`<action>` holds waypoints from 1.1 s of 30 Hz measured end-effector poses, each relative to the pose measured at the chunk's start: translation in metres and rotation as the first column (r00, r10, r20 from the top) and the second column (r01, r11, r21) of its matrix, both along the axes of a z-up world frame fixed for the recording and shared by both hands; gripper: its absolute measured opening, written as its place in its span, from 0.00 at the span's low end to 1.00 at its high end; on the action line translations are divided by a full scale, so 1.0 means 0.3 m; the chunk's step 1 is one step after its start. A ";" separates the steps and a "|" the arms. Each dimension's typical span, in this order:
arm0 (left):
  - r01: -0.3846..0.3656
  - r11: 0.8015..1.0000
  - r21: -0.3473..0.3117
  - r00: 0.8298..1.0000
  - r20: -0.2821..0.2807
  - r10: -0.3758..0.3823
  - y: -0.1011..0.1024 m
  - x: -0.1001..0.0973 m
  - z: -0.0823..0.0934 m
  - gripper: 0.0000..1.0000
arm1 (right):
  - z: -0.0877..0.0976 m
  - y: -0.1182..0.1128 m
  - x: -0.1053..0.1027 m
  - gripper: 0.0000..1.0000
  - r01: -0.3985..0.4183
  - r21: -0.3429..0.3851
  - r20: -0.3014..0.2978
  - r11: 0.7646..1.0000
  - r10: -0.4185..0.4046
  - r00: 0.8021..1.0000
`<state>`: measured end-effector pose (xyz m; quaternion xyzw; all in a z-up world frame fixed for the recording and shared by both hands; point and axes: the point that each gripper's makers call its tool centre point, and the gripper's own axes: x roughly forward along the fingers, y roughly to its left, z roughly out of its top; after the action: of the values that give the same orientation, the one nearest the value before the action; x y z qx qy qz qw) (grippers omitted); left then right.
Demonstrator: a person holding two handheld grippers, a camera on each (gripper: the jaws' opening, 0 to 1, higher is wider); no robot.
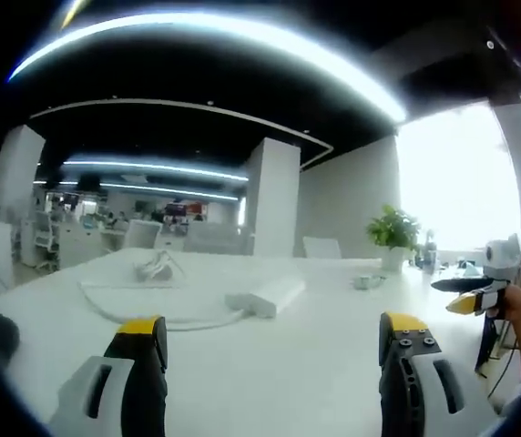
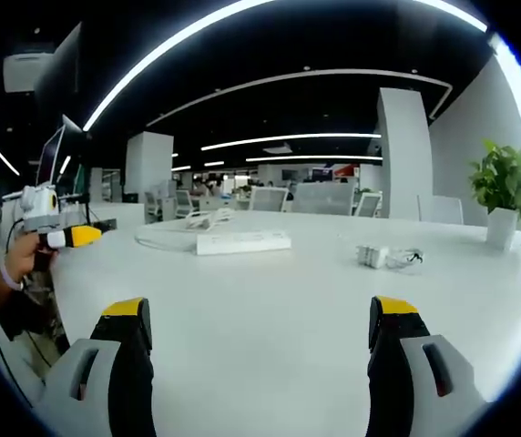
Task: Straighten the power strip on the desk, plug the charger into it
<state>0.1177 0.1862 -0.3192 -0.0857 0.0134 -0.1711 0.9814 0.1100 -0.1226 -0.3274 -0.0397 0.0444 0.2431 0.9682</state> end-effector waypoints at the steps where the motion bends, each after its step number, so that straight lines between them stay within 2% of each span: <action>1: -0.005 1.000 -0.009 1.000 0.000 0.005 -0.001 0.003 0.001 0.99 | 0.000 0.000 0.000 0.99 0.000 0.000 0.000 1.000 0.000 1.000; 7: -0.021 1.000 0.004 1.000 0.012 0.021 0.000 0.032 0.023 0.99 | 0.002 -0.004 -0.003 0.99 0.001 -0.002 0.000 1.000 -0.001 1.000; 9: -0.029 0.999 -0.021 0.999 0.024 0.029 0.001 0.040 0.038 0.99 | 0.005 -0.006 -0.004 0.99 0.002 -0.003 0.004 1.000 -0.002 1.000; 14: -0.034 0.999 -0.037 0.999 0.036 0.035 -0.004 0.064 0.078 0.99 | 0.006 -0.007 -0.004 0.99 -0.001 0.000 0.003 1.000 0.001 1.000; 20: -0.007 1.000 -0.024 0.999 0.046 0.008 -0.029 0.092 0.113 0.99 | 0.005 -0.011 -0.006 0.98 0.000 0.006 0.002 1.000 0.000 1.000; 23: 0.006 0.998 -0.058 0.999 0.050 -0.003 -0.039 0.107 0.131 0.99 | 0.002 -0.016 -0.007 0.98 0.002 0.009 0.001 1.000 -0.002 1.000; 26: 0.014 0.999 -0.038 0.999 0.044 -0.012 -0.051 0.127 0.137 0.99 | -0.002 -0.021 -0.008 0.98 0.006 0.011 -0.002 1.000 -0.006 1.000; 33: 0.004 1.000 0.030 0.997 0.074 -0.006 -0.063 0.187 0.173 0.99 | -0.004 -0.025 -0.010 0.98 0.007 0.019 -0.003 1.000 -0.007 1.000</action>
<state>0.1739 0.1672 -0.2674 -0.0645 -0.0201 -0.1764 0.9820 0.1071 -0.1302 -0.3286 -0.0299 0.0435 0.2402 0.9693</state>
